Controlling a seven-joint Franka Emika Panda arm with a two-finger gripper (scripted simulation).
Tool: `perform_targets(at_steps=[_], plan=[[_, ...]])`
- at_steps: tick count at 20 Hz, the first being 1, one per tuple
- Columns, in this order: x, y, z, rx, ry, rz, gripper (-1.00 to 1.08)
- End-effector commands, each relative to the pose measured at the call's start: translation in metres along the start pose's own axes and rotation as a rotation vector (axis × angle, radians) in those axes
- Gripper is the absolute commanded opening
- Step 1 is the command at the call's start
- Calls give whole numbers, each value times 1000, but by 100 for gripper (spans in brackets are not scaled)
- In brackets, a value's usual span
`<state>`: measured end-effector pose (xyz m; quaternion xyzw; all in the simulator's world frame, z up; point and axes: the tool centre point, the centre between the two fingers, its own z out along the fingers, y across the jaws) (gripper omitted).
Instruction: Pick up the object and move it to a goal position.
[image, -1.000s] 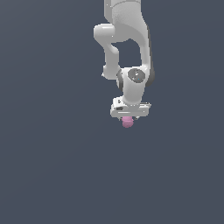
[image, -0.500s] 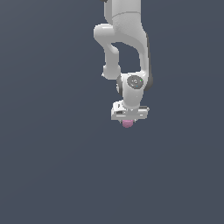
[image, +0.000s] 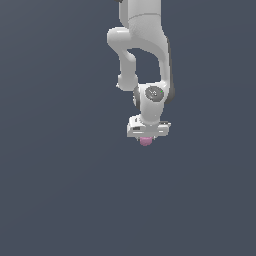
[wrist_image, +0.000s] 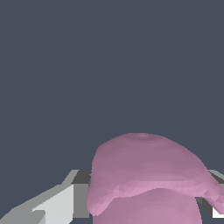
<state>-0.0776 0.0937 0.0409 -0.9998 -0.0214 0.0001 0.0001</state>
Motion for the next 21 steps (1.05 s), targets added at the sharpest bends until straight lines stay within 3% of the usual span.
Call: perform_targets(at_steps=[1,6,16,21], plan=[[0,0,0,0,0,0,-100],[-1,12,-8,0,0,0,-100],[-2,65,-46,0,0,0,-100],[-1,73,-52,0,0,0,-100]])
